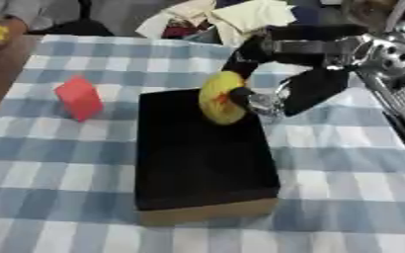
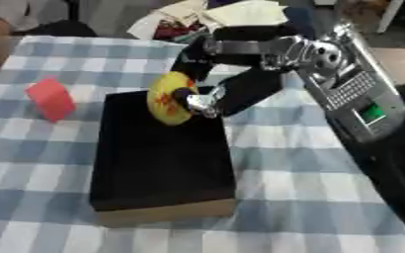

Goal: Pick up objects on the table and place them in the box.

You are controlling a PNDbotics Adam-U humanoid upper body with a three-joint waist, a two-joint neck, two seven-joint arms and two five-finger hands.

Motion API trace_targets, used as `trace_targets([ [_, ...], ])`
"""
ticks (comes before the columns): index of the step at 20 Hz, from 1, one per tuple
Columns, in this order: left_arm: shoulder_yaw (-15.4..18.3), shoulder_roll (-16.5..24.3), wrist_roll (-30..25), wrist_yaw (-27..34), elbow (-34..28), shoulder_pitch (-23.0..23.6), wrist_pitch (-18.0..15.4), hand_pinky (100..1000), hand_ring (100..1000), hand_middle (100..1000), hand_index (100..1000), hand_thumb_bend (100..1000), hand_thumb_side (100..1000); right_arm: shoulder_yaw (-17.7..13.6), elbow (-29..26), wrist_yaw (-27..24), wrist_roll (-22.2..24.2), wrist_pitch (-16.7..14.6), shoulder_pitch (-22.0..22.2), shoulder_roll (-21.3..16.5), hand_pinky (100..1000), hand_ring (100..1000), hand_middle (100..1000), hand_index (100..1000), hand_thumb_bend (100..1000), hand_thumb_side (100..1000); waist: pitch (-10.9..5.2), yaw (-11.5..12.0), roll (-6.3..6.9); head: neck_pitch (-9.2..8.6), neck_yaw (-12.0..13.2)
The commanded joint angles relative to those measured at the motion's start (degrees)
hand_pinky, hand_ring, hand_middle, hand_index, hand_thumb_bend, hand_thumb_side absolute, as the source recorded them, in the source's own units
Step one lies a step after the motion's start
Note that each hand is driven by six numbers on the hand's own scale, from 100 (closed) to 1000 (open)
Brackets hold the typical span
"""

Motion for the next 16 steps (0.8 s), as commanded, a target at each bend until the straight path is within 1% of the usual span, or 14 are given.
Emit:
trace_targets([
  [1,0.09,1.47,-0.21,0.28,-0.91,-0.84,-0.05,557,658,700,802,199,847,0.37,-0.91,2.48,-0.48,-1.23,-0.71,1.07,796,774,627,765,100,585,-1.4,0.12,0.23,-0.53,-0.45],
  [2,0.06,1.46,-0.25,0.3,-0.91,-0.89,-0.05,557,658,700,802,199,847,0.8,-0.87,3.25,-0.47,-1.69,-0.61,1.49,795,776,632,761,100,502,-1.41,0.15,0.22,-0.55,-0.59],
  [3,0.02,1.45,-0.29,0.32,-0.91,-0.95,-0.05,557,658,700,802,199,847,1.18,-0.71,4.0,-0.52,-2.15,-0.46,1.86,794,779,631,761,100,568,-1.4,0.2,0.22,-0.58,-0.72],
  [5,0.01,1.5,-0.31,0.36,-0.91,-1.01,-0.08,557,658,700,802,198,846,2.02,-0.31,5.32,-0.78,-3.18,-0.39,2.11,792,782,645,752,100,530,-1.44,0.32,0.18,-0.55,-0.89],
  [7,0.01,1.5,-0.31,0.4,-0.91,-1.03,-0.09,557,658,700,802,198,847,2.86,0.12,6.9,-1.14,-4.65,-0.42,2.37,793,788,660,752,100,519,-1.45,0.44,0.14,-0.57,-1.01],
  [9,-0.02,1.44,-0.34,0.41,-0.91,-1.04,-0.07,557,658,700,802,198,847,3.35,0.49,8.54,-1.68,-6.24,-0.47,2.63,795,792,672,754,100,525,-1.44,0.52,0.13,-0.67,-1.11],
  [12,0.0,1.4,-0.35,0.43,-0.91,-1.02,-0.03,557,658,700,801,197,847,3.49,0.96,10.99,-2.43,-8.6,-0.51,2.83,797,797,713,775,100,559,-1.43,0.54,0.14,-0.72,-1.29],
  [13,0.0,1.39,-0.35,0.43,-0.91,-1.02,-0.01,556,658,700,801,201,843,3.45,1.0,11.82,-2.65,-9.41,-0.55,2.87,797,805,736,788,141,588,-1.43,0.53,0.14,-0.72,-1.34],
  [15,-0.03,1.36,-0.39,0.41,-0.91,-1.02,0.01,556,657,700,801,197,847,3.61,1.0,13.56,-2.39,-11.12,-0.68,3.01,804,815,753,799,173,607,-1.45,0.51,0.14,-0.74,-1.41],
  [16,-0.03,1.34,-0.39,0.42,-0.91,-1.03,0.02,556,657,700,801,197,847,3.78,0.96,14.42,-1.96,-11.98,-0.78,3.14,819,834,782,818,232,634,-1.47,0.53,0.13,-0.74,-1.48],
])
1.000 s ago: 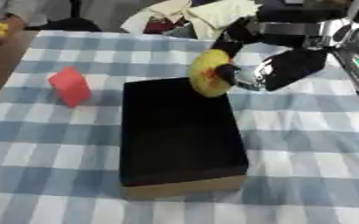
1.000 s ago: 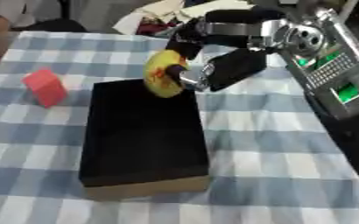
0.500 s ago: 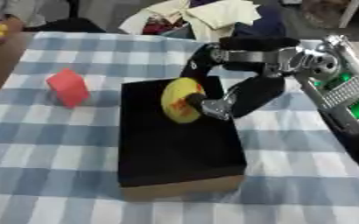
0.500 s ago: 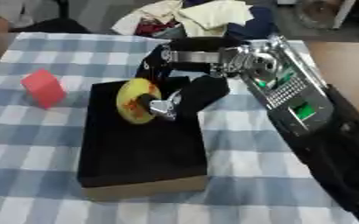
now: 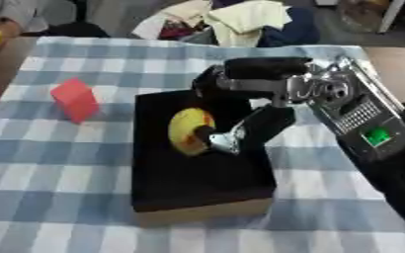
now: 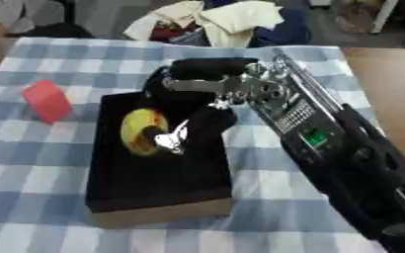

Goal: Pick up objects on the table and place them in the box.

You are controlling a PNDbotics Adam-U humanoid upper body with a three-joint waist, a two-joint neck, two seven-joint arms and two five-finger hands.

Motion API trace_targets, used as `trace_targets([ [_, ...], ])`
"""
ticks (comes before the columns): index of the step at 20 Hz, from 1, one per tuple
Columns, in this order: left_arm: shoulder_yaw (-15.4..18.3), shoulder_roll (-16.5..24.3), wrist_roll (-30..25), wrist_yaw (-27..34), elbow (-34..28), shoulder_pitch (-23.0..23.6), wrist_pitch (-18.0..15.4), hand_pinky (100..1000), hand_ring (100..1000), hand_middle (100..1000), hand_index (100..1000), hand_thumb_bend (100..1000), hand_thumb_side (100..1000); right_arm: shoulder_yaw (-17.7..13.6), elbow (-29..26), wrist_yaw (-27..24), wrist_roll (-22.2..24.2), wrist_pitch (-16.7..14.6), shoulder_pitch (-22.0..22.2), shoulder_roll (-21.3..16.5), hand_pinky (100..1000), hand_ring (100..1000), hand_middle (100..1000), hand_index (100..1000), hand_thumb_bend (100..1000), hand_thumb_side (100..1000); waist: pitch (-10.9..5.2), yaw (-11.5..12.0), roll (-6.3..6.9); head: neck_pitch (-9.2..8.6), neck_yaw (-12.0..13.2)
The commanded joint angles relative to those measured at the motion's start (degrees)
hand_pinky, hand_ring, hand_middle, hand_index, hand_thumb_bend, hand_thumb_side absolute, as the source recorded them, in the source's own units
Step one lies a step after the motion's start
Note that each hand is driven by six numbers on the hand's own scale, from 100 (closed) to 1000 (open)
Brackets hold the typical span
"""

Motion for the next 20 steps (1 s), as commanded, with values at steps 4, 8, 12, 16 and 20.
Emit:
trace_targets([
  [4,-0.02,1.32,-0.21,0.25,-0.91,-0.66,0.04,556,657,700,801,197,847,-0.06,-0.55,5.63,2.17,-5.49,-1.54,0.59,830,853,808,833,299,666,-1.38,0.11,0.18,-0.72,-0.46],
  [8,0.0,1.21,-0.21,0.21,-0.91,-0.6,0.1,555,657,699,801,196,846,-0.62,0.61,9.11,1.21,-8.44,-1.29,1.2,832,851,802,828,273,658,-1.31,0.13,0.18,-0.7,-0.48],
  [12,-0.02,1.18,-0.23,0.19,-0.91,-0.63,0.12,555,657,699,801,196,846,-1.49,1.34,11.78,-1.85,-9.43,-0.97,1.59,830,846,792,821,232,657,-1.28,0.05,0.23,-0.61,-0.42],
  [16,0.02,1.31,-0.19,0.16,-0.91,-0.58,0.17,555,657,699,801,193,845,-3.42,0.89,11.78,-5.06,-8.55,-0.74,1.22,829,838,781,813,178,654,-1.34,-0.12,0.42,-0.56,-0.26],
  [20,0.07,2.19,-0.34,-0.04,-0.91,-0.38,1.0,553,657,699,801,185,845,-6.3,-1.05,10.03,-8.3,-6.01,-0.39,0.17,829,831,770,806,161,633,-1.42,-0.36,0.64,-0.45,-0.1],
])
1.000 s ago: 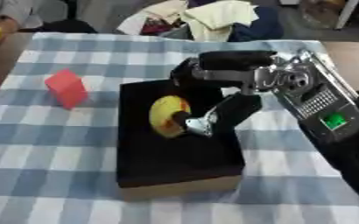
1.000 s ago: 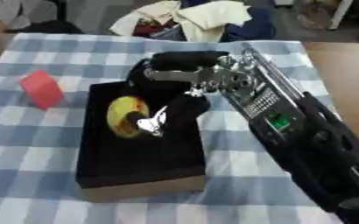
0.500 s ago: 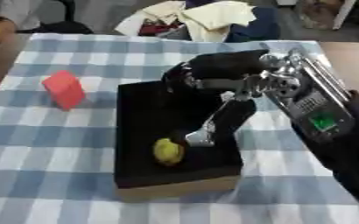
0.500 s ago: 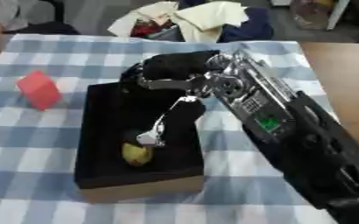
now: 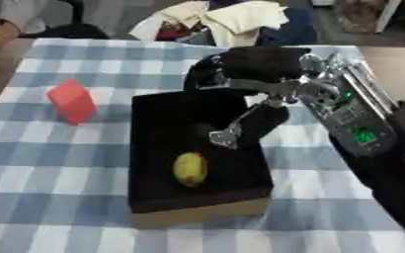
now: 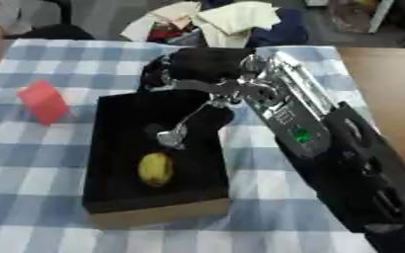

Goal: Pick up objects on the table and place them in the box.

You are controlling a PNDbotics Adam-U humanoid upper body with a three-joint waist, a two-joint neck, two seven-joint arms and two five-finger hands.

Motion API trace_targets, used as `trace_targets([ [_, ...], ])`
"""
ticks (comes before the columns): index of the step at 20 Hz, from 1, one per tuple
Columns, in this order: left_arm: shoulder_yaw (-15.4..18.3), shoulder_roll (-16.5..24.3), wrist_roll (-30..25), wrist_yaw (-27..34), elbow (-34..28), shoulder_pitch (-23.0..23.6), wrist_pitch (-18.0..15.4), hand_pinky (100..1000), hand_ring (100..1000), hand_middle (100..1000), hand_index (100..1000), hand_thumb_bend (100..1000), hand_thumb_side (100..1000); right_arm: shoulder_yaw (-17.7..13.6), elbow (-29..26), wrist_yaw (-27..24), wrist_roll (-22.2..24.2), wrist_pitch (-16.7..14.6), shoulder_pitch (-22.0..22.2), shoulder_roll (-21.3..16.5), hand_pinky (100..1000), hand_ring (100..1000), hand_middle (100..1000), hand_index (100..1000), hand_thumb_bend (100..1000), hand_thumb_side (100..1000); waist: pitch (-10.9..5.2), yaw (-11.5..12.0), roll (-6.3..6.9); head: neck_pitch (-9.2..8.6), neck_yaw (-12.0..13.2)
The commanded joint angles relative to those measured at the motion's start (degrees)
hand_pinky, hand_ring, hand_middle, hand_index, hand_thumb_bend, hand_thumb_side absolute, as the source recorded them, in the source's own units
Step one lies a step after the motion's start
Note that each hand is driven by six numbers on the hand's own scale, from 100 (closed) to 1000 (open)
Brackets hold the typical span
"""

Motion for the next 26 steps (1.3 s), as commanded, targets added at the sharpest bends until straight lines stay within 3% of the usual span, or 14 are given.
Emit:
trace_targets([
  [1,0.06,2.54,-0.18,-0.14,-0.91,-0.34,0.71,552,657,699,801,184,845,-2.56,-2.44,-1.16,-2.56,1.78,-0.59,-1.88,829,830,768,805,159,632,-1.33,-0.08,0.32,-0.4,0.22],
  [15,-0.06,11.04,0.51,-7.53,-0.91,-0.54,5.66,555,663,695,808,116,820,-7.18,-6.85,-4.44,-7.61,6.8,0.3,-4.53,836,826,757,803,100,629,-1.23,-0.56,0.95,-0.04,0.65],
  [16,0.05,11.59,0.58,-8.45,-0.91,-0.52,6.68,554,663,695,809,108,817,-7.53,-7.12,-4.74,-8.22,7.27,0.41,-4.69,837,825,757,803,100,671,-1.21,-0.58,0.98,0.01,0.69],
  [17,0.16,12.35,0.5,-9.66,-0.91,-0.43,8.1,555,665,694,810,100,813,-7.98,-7.44,-5.33,-9.1,7.84,0.54,-4.83,837,824,753,801,100,635,-1.18,-0.61,1.03,0.04,0.75],
  [21,0.48,15.54,-0.53,-15.29,-0.91,0.06,13.65,564,681,701,821,100,800,-9.75,-8.85,-9.33,-14.22,10.51,1.16,-5.51,837,818,744,801,100,710,-1.08,-0.74,1.19,0.07,0.94],
  [26,0.46,20.09,-7.05,-22.34,-0.91,1.02,19.51,602,730,728,851,100,819,-11.35,-10.62,-15.59,-21.39,12.9,1.9,-6.39,842,814,736,805,100,767,-1.01,-0.92,1.37,-0.11,1.16],
])
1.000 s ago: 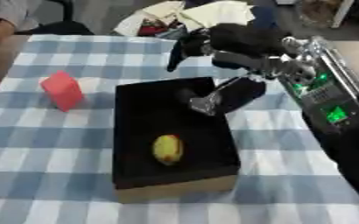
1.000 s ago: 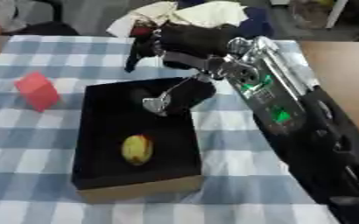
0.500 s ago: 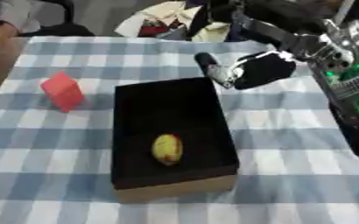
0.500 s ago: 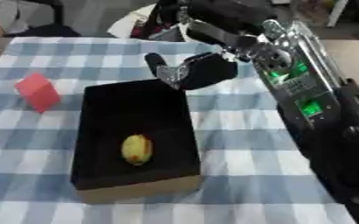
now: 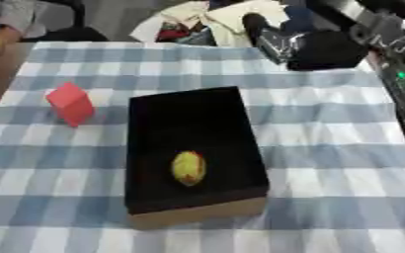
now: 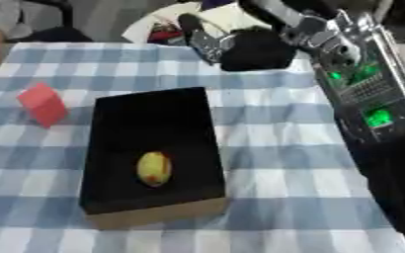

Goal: Pick up objects on the table and place them in the box.

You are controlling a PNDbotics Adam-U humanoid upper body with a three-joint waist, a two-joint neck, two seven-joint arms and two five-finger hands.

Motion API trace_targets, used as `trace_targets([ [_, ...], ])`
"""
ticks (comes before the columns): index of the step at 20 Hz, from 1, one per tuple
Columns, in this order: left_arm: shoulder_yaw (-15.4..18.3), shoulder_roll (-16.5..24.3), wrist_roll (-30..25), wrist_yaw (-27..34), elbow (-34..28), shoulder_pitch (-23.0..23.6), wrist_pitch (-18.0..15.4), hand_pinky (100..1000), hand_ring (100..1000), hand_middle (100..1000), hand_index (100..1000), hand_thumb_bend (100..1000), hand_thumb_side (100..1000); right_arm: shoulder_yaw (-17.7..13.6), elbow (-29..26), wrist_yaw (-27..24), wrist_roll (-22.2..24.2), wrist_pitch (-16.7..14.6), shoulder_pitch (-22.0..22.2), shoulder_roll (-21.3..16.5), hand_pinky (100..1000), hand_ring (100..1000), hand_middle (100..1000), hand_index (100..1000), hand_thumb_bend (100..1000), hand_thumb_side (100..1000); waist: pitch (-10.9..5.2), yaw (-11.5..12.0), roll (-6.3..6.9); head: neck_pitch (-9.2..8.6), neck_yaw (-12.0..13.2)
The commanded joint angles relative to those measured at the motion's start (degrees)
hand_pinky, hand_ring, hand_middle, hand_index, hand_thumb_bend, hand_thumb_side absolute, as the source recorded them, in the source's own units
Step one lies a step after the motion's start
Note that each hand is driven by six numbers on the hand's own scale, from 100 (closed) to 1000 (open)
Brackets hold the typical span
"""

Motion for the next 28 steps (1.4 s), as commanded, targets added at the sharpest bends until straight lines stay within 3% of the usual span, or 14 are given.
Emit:
trace_targets([
  [1,0.67,4.94,-5.72,-4.1,-0.91,-0.05,3.58,610,738,736,861,100,831,-1.61,-2.09,-4.12,-4.5,1.17,-0.5,-1.68,842,814,736,806,100,767,-0.97,-0.05,0.23,-0.21,0.27],
  [5,0.41,8.59,-16.86,-6.43,-0.91,-0.71,7.39,632,753,748,878,100,845,-2.25,-2.86,-6.56,-8.1,2.02,-0.14,-2.22,843,815,737,806,100,761,-0.97,-0.07,0.23,-0.26,0.29],
  [8,0.03,11.15,-24.92,-7.22,-0.91,-1.44,8.55,650,766,757,888,100,826,-2.57,-3.24,-7.11,-9.29,2.28,0.03,-2.48,844,815,738,807,100,767,-0.92,-0.06,0.19,-0.17,0.26],
  [13,-1.36,14.46,-37.77,-7.26,-0.16,-3.5,9.27,678,791,783,911,100,909,-2.95,-3.61,-7.46,-10.25,2.35,0.15,-2.61,844,816,740,807,100,766,-0.73,-0.23,0.13,-0.12,0.53],
  [17,-3.06,16.82,-46.45,-7.73,1.93,-6.13,9.61,697,810,799,926,243,927,-3.19,-3.71,-7.22,-10.58,2.37,0.23,-2.62,844,817,741,808,100,769,-0.55,-0.46,0.11,-0.14,0.61],
  [28,-7.8,18.95,-64.13,-5.49,9.03,-13.69,11.93,749,857,842,971,450,987,-3.47,-3.85,-6.55,-10.23,2.77,0.6,-2.27,846,818,742,811,100,788,-0.3,-1.08,0.24,-0.34,0.85],
])
